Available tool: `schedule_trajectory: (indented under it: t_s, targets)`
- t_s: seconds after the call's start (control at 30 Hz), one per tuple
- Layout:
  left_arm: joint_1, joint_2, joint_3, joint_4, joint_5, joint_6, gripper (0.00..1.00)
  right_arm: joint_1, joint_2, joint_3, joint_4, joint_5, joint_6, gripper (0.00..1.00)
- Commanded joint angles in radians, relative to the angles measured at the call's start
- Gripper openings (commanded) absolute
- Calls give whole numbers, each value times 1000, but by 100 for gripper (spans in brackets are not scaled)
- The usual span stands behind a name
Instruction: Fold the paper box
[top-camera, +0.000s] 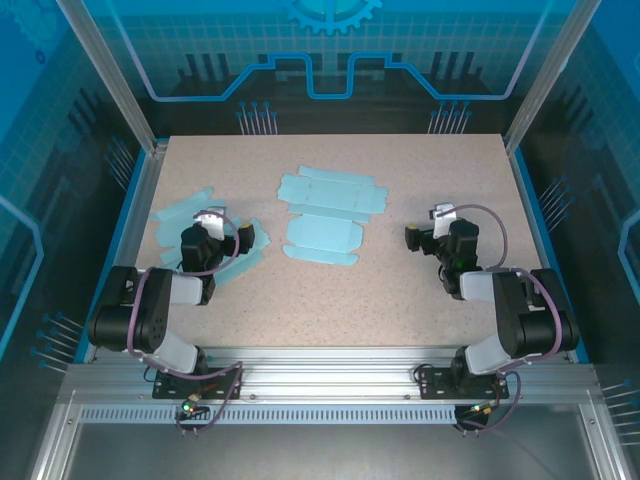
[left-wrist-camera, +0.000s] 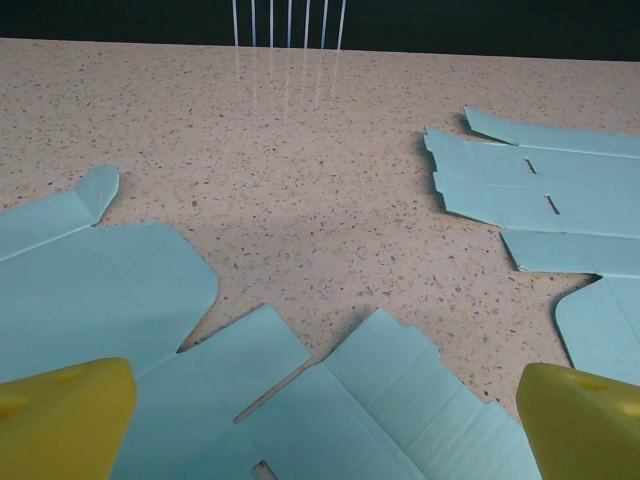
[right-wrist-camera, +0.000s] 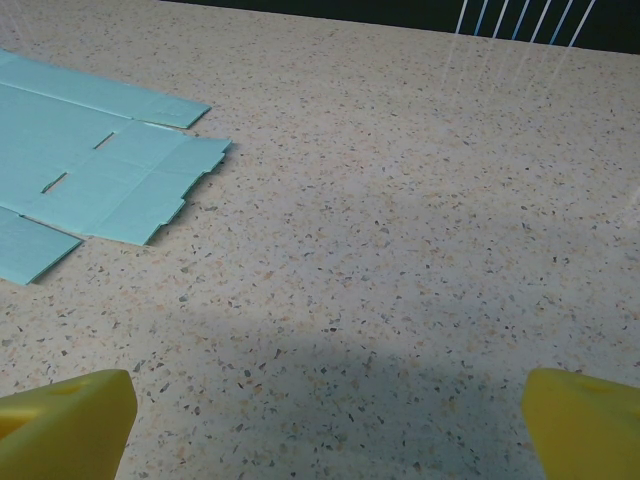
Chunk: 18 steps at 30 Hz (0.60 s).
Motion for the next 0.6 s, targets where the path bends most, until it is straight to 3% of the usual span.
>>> schedule_trajectory:
  t_s: [0.0, 0.57]
  targets:
    - [-7, 8, 9, 15, 15, 11, 99, 8, 0, 18, 3, 6, 11, 100]
    - [-7, 8, 12, 9, 8, 8, 99, 7, 0, 18, 3, 7, 11, 100]
